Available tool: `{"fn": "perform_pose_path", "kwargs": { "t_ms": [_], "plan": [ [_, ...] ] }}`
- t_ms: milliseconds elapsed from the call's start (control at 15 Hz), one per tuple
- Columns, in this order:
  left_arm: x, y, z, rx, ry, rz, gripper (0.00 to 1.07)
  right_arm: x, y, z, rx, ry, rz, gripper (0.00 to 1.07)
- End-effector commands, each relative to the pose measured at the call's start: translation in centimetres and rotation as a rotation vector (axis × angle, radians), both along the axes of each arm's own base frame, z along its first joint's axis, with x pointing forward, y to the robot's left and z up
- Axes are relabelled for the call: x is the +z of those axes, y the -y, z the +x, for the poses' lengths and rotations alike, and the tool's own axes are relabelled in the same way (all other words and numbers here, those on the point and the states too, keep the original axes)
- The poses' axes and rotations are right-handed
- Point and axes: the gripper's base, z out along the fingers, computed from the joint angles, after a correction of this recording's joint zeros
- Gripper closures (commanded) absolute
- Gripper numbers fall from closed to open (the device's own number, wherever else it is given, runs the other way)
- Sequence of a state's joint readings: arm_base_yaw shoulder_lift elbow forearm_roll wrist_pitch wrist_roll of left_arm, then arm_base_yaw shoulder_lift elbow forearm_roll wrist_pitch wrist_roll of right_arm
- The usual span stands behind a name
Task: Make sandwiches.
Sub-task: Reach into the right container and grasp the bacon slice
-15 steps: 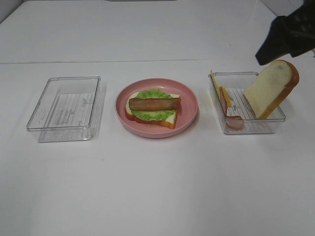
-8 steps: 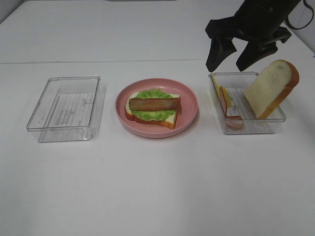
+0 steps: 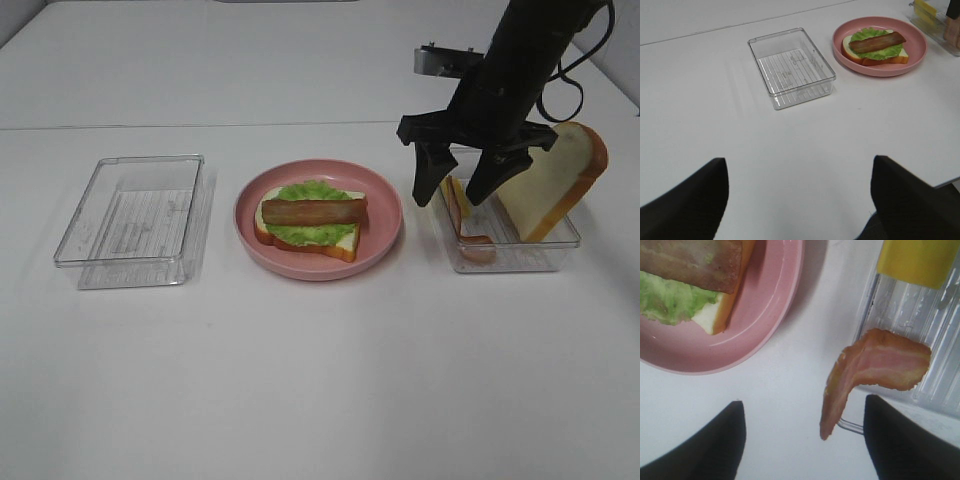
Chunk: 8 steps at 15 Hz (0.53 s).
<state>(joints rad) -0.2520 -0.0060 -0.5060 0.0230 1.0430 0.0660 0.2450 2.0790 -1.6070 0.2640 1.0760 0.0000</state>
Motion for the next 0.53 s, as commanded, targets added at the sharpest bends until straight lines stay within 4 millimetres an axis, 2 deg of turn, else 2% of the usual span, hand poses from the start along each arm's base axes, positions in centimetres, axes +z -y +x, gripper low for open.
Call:
{"fn": "perform_pose_path", "kwargs": {
  "t_ms": [67,267,400,533],
  "plan": [
    [0.02,0.0,-0.19,-0.002,0.03,-0.013,0.33,-0.77,-0.03,0.43,-0.003,0.009,-0.007,0.58],
    [0.02,0.0,-0.19,-0.002,0.03,-0.013,0.33,-0.68,-0.03,0.46,-0.004,0.016,-0.006,0.96],
    [0.02,0.0,-0.19,-0.002,0.03,-0.013,0.33,-0.68,0.02,0.42,-0.004,0.01,-0.006,1.07],
    [0.02,0.0,-0.19,-0.002,0.03,-0.013,0.33,-0.72,0.22,0.3,0.008,0.0,-0.028,1.07]
  ]
}}
